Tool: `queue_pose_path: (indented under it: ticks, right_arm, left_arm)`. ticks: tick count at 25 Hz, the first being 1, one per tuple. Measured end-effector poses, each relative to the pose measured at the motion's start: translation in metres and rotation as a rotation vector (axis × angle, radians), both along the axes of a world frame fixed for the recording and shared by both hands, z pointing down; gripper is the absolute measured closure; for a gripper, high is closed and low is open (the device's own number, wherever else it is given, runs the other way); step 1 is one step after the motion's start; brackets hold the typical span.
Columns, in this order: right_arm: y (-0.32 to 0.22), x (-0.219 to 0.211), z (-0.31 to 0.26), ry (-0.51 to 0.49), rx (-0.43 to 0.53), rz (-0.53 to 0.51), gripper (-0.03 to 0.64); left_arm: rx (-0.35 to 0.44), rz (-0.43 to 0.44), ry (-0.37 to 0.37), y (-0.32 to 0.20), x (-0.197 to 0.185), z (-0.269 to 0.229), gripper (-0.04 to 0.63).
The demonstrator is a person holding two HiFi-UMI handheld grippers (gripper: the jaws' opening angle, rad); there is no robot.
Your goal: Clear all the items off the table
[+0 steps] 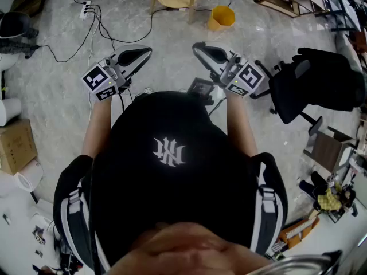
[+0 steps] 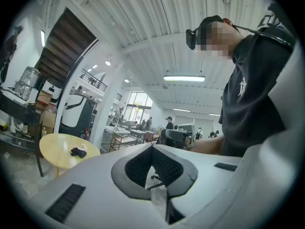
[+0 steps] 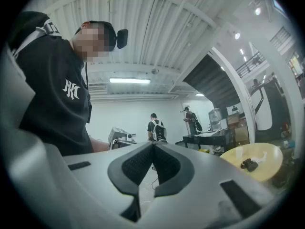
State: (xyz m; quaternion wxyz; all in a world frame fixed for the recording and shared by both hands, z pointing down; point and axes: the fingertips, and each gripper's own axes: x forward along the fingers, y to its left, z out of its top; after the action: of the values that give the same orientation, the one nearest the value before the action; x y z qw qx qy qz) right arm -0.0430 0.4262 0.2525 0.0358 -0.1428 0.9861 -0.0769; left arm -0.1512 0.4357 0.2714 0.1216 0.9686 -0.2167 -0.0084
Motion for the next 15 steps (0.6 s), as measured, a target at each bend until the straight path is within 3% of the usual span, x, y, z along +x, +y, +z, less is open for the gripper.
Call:
queue_pose_path:
  ticks: [15]
  right_arm:
    - [-0.013, 0.040, 0.007, -0.021, 0.012, 0.001, 0.614]
  left_arm:
    - [-0.024, -0.070, 0.031, -0.009, 0.027, 0.004, 0.583]
